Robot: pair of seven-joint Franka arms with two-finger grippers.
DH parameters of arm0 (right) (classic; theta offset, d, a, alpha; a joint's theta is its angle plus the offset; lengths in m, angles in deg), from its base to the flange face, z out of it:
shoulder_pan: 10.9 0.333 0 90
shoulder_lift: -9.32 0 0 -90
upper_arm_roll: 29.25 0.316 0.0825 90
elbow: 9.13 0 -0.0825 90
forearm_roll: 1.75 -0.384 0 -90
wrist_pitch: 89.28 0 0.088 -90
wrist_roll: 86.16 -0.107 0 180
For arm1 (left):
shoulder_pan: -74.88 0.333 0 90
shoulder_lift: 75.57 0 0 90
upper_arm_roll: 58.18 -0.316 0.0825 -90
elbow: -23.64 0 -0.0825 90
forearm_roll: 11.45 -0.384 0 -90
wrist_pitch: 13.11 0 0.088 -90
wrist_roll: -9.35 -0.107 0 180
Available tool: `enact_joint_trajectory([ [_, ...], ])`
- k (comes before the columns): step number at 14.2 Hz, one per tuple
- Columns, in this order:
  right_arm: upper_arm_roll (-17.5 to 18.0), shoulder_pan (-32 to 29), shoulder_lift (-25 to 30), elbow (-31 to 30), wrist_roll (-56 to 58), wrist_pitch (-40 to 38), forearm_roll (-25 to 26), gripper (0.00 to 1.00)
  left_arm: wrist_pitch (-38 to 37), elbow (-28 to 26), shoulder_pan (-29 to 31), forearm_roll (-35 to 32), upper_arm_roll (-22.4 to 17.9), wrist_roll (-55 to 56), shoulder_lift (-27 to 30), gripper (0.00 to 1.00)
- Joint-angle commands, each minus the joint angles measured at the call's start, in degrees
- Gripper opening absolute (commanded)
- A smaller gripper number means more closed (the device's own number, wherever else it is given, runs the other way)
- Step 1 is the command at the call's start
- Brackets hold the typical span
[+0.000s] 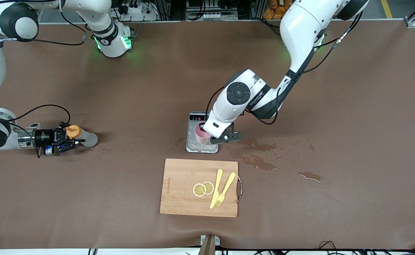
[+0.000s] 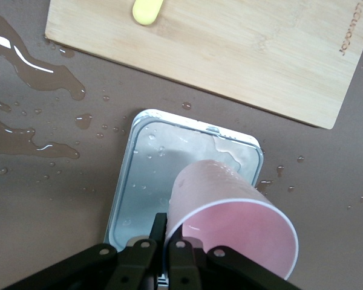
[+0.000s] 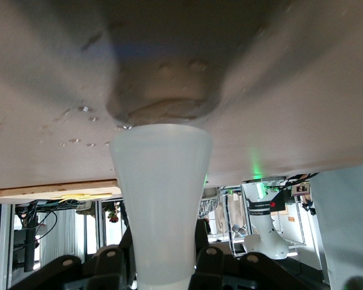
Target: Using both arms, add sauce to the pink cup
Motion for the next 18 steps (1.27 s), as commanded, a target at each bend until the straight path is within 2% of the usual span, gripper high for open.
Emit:
enact_joint_trajectory([
  [1,-2.40,3.62,3.38,-0.18,-3.80,0.04,-0.34,0.39,0.05,0.97,-0.80,-1.74,-0.71,1.43,-0.33,0.00],
  [5,-9.08,10.65,5.75,1.23,-6.70,-0.05,-0.25,0.39,-0.65,-0.53,-0.89,-1.74,-0.62,1.43,-0.25,0.00],
  [7,-13.55,15.30,6.89,2.19,-8.37,-0.22,0.19,0.39,-1.44,-0.53,-1.59,-1.65,-0.71,1.52,-0.24,0.00],
  [8,-15.93,17.85,7.24,2.55,-8.64,-0.31,0.54,0.40,-1.70,-0.53,-1.68,-1.65,-0.62,1.61,-0.33,0.06],
  [9,-18.82,20.75,7.42,3.16,-8.64,-0.31,0.80,0.40,-1.71,-0.62,-1.68,-1.65,-0.62,1.96,-0.33,0.35],
  [10,-21.63,23.48,7.51,4.04,-8.73,-0.57,1.33,0.40,-1.79,-0.62,-1.86,-1.65,-0.71,2.22,-0.33,0.74],
  [11,-24.27,26.11,7.51,5.09,-9.25,-0.75,1.42,0.40,-1.79,-0.62,-2.38,-1.74,-0.71,2.22,-0.33,1.00],
  [14,-28.16,31.14,7.51,6.85,-13.11,-1.63,1.42,0.40,-1.79,-0.53,-2.47,-1.83,-1.06,2.22,0.02,1.00],
  [18,-29.13,32.73,8.22,8.44,-16.46,-1.80,1.86,0.39,-2.75,-0.44,-1.51,-1.83,-1.06,2.14,1.77,1.00],
])
